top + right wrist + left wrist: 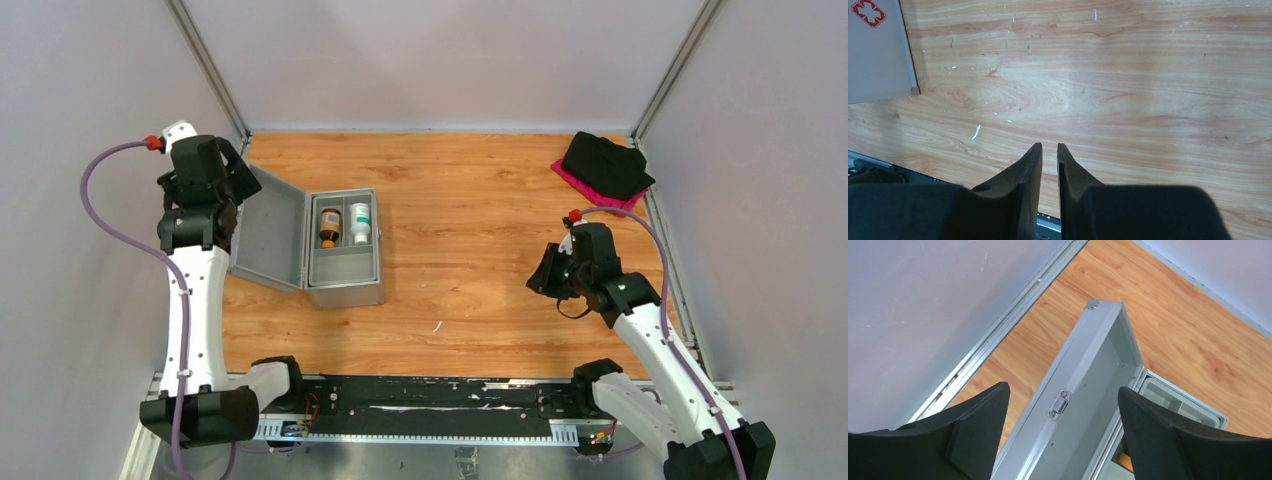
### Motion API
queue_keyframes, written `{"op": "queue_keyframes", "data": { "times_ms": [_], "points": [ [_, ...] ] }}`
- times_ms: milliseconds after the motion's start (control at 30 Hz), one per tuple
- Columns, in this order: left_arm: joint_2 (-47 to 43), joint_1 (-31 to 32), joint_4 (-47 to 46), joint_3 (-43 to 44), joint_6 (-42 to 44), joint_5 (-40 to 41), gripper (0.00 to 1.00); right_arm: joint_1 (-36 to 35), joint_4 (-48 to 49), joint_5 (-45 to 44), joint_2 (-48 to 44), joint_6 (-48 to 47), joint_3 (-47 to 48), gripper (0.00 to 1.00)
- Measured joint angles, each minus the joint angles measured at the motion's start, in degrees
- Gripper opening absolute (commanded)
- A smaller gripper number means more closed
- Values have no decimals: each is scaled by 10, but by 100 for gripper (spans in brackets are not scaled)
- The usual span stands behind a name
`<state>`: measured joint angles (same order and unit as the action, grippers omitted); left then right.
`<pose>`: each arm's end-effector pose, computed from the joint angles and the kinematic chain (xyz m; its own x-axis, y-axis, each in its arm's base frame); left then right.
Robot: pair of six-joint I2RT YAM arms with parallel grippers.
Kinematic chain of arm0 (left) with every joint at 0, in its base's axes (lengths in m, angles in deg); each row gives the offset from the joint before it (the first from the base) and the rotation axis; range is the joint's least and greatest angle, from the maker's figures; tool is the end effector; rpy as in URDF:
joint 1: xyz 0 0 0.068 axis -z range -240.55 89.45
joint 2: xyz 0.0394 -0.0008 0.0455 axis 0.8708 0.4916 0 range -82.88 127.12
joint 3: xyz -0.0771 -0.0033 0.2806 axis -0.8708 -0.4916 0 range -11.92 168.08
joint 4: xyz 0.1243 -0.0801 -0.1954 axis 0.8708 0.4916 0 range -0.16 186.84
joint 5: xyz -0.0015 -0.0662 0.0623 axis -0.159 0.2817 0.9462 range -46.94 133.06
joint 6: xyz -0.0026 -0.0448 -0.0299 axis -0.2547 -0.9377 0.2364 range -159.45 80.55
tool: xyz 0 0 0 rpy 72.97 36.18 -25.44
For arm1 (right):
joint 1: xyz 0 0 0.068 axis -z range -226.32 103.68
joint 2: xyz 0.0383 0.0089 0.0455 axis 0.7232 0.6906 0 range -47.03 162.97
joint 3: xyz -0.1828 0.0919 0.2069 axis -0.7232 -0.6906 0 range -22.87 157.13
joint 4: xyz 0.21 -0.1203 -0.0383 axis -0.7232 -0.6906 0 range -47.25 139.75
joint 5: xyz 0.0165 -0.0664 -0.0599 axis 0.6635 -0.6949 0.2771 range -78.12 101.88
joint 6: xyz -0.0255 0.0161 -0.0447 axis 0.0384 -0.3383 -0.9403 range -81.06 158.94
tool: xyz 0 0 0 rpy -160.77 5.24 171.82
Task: Organize the medicine kit
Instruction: Close the medicine box at the center of the board.
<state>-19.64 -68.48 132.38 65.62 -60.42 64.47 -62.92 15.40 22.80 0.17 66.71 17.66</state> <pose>0.1890 0.0396 0.4296 -0.2778 -0.3751 -0.8844 -0.5851 0.7962 -0.1539 0.1351 0.0473 0.2826 -0.7510 0.2536 -0.6097 -0.0763 0.8838 0.4616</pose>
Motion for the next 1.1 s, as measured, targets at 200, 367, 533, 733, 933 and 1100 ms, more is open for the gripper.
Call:
{"op": "queue_keyframes", "data": {
  "times_ms": [200,367,533,733,933,1100],
  "points": [
    [38,-44,-10,-7,12,-41,100,0,-1,3,1,-7,0,23],
    [82,-55,-26,-35,16,-97,100,0,-4,4,0,-14,0,24],
    [98,-59,-30,-44,21,-129,100,0,-4,4,0,-19,0,24],
    [97,-63,-54,-62,27,-177,100,0,-4,5,0,-22,0,24],
    [97,-66,-70,-63,34,-227,100,0,-5,4,0,-23,0,24],
    [97,-66,-72,-61,40,-273,100,0,-7,4,-1,-23,0,24]
  ]
}}
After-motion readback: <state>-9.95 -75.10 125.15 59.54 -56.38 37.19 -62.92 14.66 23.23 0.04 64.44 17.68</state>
